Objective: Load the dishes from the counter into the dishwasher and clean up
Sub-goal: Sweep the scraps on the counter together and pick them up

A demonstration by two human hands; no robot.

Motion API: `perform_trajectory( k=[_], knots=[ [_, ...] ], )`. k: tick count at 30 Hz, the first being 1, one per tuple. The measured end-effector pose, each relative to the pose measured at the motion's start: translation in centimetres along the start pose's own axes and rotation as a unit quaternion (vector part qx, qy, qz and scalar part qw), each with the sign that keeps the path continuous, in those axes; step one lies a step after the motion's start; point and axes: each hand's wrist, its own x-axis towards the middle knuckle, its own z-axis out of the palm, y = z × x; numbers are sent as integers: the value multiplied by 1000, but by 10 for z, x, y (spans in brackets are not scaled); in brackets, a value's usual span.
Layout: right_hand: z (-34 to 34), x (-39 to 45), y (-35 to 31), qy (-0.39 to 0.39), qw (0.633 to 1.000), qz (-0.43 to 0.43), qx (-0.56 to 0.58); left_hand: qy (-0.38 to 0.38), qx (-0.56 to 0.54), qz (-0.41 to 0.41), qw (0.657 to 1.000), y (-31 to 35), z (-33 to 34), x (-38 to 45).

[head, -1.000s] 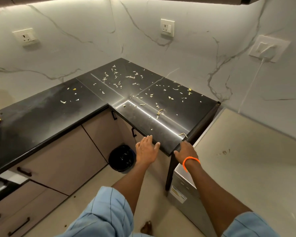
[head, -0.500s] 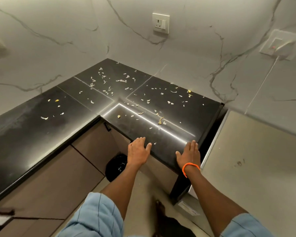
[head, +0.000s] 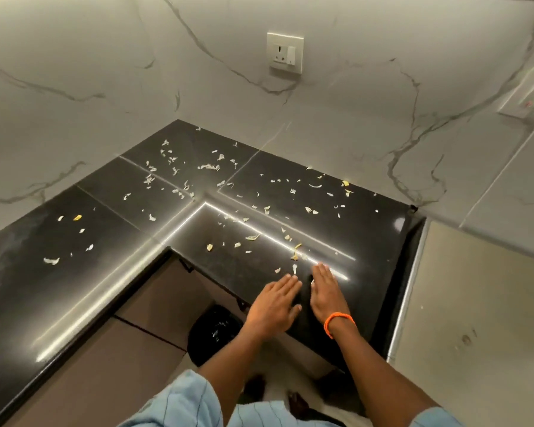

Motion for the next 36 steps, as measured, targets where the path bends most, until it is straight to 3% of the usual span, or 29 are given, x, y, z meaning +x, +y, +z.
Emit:
perform_trajectory(
  k=[4,11,16,18,22,24,30,32,36],
  knots=[
    [-8,33,-3,72,995,67,-25,-2,39,68,997,-29,15,22],
    [8,5,1,91,973,188,-96,-24,49,-30,998,-101,-9,67],
    [49,27,-63,101,957,243,-124,-12,57,-24,998,-150,-32,67],
    [61,53,-90,84,962,230,-120,-12,66,0,998,-163,-31,60],
    [66,101,-122,20,991,118,-66,-24,64,43,997,-178,-16,37],
    [60,115,-123,34,993,105,-33,-25,55,63,996,-182,-14,34],
    [30,90,-61,114,960,243,-85,-89,51,291,951,-175,-17,53],
    [14,77,-36,133,940,295,-112,-61,59,263,961,-186,-23,70],
    [-3,71,-11,118,914,373,-108,-36,91,90,991,-217,-39,96]
  ],
)
